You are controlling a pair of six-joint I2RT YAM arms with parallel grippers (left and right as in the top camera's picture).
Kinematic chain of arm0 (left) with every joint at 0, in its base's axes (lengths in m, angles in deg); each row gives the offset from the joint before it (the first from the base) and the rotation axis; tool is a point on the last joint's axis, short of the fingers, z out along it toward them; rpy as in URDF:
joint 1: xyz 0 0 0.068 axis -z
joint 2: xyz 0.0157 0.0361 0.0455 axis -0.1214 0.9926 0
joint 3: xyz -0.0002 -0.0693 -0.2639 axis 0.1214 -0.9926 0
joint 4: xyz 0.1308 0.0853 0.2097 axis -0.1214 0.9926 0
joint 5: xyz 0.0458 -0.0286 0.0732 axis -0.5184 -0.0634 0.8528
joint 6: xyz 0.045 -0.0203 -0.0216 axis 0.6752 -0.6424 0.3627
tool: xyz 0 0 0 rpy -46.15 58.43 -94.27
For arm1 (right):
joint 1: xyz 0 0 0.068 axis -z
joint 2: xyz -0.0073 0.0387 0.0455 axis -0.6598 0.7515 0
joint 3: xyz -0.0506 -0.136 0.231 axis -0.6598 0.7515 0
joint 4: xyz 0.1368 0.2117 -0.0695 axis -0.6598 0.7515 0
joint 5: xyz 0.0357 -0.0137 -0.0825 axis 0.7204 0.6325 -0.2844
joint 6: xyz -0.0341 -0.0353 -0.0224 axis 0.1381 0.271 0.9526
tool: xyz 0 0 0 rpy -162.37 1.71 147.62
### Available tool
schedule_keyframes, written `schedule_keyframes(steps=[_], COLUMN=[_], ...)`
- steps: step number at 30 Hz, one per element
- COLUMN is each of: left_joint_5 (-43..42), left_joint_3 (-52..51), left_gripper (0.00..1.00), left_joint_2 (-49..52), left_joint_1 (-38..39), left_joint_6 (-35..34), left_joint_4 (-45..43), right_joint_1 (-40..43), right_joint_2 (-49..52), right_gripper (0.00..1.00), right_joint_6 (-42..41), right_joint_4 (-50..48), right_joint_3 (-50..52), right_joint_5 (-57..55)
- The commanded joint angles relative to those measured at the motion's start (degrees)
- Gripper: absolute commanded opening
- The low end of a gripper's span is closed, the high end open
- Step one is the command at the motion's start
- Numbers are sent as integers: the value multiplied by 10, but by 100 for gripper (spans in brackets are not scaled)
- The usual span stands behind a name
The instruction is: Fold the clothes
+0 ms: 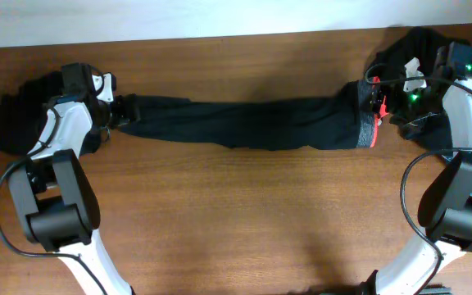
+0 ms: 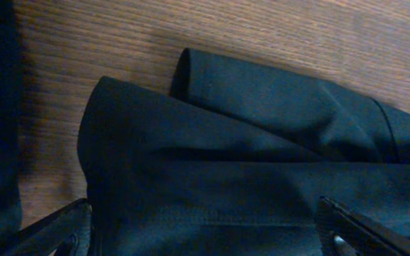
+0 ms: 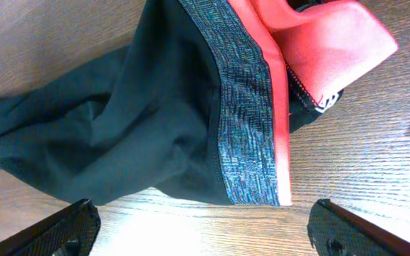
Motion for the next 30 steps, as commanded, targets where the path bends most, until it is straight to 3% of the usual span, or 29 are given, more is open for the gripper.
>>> schedule_keyframes(steps=[1,15,25,26,28,29,30], left_joint_5=[-3,32,-23,-30,-33,-34,-35], left_joint_3=[10,10,10,10,10,10,10], left_gripper=[99,99,93,89,67,54,35], left_joint_2=[20,37,76,78,78,78,78], left_joint_1=[-2,0,24,27,33,35,39], left_joint_6=[11,15,15,15,15,14,10], left_joint_4=[-8,-30,-35,-35,-35,-35,-32], right_joint_1=[0,0,0,0,0,0,0], right_joint_2=[0,0,0,0,0,0,0], right_gripper=[99,99,99,99,99,99,99], right_joint_6=[0,0,0,0,0,0,0], right_joint_4=[1,0,0,0,0,0,0], right_joint_3=[-6,-6,-6,-6,-6,-6,-6], right_joint_5=[9,9,9,9,9,9,9])
